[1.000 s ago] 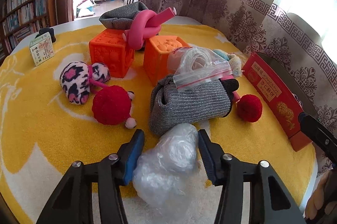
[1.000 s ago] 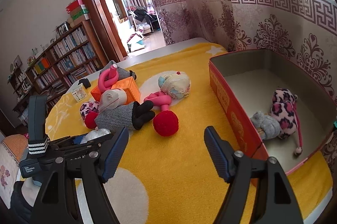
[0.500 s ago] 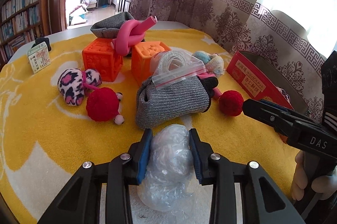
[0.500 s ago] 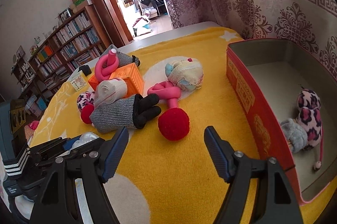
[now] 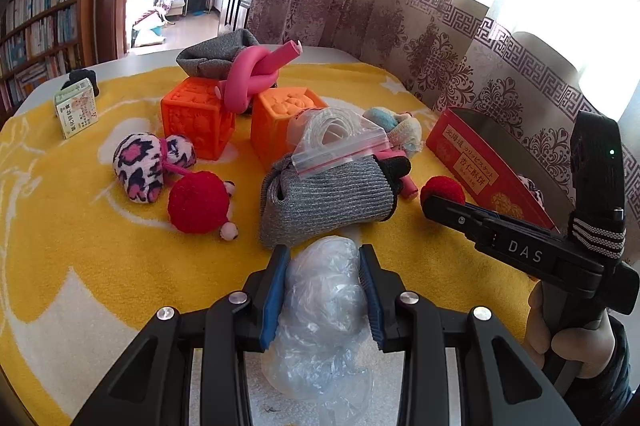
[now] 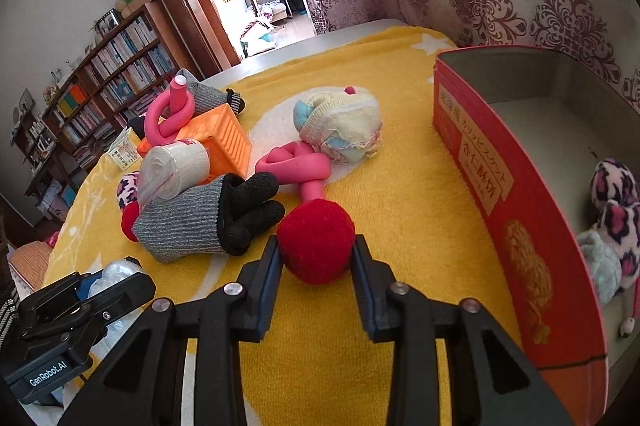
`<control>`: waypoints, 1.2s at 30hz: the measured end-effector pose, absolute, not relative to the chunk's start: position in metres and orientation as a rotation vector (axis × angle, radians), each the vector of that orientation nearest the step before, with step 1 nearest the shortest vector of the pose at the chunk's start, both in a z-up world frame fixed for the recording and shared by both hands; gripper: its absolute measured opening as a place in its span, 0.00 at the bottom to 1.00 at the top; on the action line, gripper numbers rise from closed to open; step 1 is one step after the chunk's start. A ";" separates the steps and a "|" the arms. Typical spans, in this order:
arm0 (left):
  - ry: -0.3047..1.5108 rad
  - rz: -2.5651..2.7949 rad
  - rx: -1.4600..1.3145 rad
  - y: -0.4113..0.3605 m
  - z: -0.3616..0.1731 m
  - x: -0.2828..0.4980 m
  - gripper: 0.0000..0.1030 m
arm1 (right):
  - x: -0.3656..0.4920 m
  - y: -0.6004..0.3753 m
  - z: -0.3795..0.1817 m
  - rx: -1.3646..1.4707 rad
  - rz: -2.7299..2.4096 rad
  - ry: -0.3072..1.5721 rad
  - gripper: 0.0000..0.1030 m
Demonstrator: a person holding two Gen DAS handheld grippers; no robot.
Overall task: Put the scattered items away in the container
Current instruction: 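Carry the bag and pompom over the red box and open both tools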
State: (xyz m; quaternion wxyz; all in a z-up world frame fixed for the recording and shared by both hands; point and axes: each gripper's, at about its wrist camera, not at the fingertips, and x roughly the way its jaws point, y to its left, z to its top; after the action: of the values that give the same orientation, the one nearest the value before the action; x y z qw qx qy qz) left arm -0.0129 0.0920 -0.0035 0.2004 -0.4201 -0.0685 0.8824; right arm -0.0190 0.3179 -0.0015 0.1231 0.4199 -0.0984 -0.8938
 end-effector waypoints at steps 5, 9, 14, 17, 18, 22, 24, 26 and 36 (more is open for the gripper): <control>-0.189 2.476 -1.171 0.092 -0.003 -0.012 0.36 | -0.003 0.319 0.013 1.152 -2.628 -0.295 0.36; -0.189 2.507 -1.165 0.090 -0.002 -0.011 0.36 | 0.009 0.323 0.025 1.099 -2.643 -0.289 0.36; -0.166 2.522 -1.146 0.095 0.002 -0.008 0.36 | 0.022 0.333 0.042 1.032 -2.681 -0.294 0.36; -0.135 2.522 -1.135 0.103 0.005 -0.005 0.36 | 0.029 0.345 0.054 0.988 -2.714 -0.309 0.36; -0.123 2.519 -1.131 0.106 0.006 -0.004 0.36 | 0.032 0.350 0.058 0.974 -2.727 -0.313 0.36; -0.093 2.505 -1.115 0.119 0.013 -0.002 0.36 | 0.040 0.376 0.069 0.937 -2.803 -0.331 0.36; -0.082 2.494 -1.101 0.128 0.018 -0.002 0.36 | 0.042 0.394 0.072 0.931 -2.844 -0.362 0.36; -0.066 2.481 -1.085 0.139 0.024 -0.002 0.36 | 0.044 0.415 0.074 0.927 -2.887 -0.410 0.36; 0.065 2.375 -0.981 0.224 0.062 -0.011 0.36 | 0.048 0.486 0.079 0.956 -3.065 -0.533 0.36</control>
State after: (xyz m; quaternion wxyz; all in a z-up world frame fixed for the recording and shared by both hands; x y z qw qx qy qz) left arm -0.0113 0.2245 0.0620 0.2817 -0.3664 0.0244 0.8865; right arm 0.0479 0.4860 0.0794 -0.0567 0.2933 -0.1635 -0.9402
